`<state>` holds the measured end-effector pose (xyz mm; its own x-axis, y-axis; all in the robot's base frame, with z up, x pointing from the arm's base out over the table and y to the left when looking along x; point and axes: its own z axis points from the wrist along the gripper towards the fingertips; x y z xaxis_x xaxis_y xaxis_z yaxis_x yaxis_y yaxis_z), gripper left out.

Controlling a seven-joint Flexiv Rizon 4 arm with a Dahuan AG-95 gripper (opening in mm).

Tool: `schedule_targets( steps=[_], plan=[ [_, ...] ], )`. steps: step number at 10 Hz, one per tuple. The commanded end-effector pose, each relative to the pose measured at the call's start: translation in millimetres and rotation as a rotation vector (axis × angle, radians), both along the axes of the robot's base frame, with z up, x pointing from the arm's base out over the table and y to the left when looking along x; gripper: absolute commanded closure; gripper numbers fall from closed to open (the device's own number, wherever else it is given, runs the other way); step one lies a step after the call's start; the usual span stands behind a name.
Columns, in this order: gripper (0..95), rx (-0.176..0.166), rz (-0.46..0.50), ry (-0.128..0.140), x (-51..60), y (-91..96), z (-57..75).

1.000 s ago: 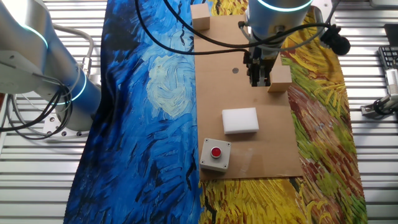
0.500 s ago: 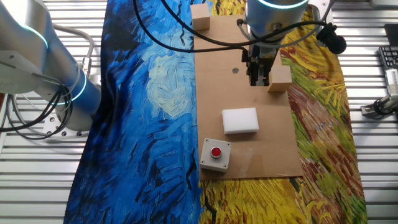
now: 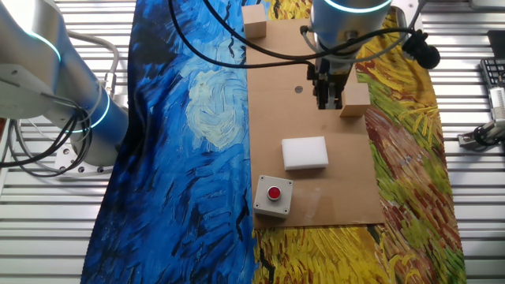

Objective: Clean the tabletop with a sponge

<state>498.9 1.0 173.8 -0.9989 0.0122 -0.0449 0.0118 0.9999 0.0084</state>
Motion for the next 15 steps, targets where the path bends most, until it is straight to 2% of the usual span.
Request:
schedule_targets(
  steps=[1,6,7,9,11,13,14,15],
  plan=[
    [95.0,0.005,-0.005,0.005,0.0,0.1,-0.1],
    [95.0,0.001,-0.007,0.002,0.8,-0.9,-2.8],
    [95.0,-0.002,0.000,0.002,1.8,-2.3,-6.2],
    [95.0,-0.001,0.033,-0.010,5.2,-14.1,-22.6],
    [95.0,-0.008,0.043,-0.004,5.1,-20.3,-33.1],
    [95.0,-0.007,0.051,-0.018,-5.2,-23.3,-43.4],
    [95.0,-0.010,0.057,-0.020,-15.5,-24.6,-48.2],
    [95.0,-0.013,0.061,-0.017,-15.8,-25.4,-50.7]
  ],
)
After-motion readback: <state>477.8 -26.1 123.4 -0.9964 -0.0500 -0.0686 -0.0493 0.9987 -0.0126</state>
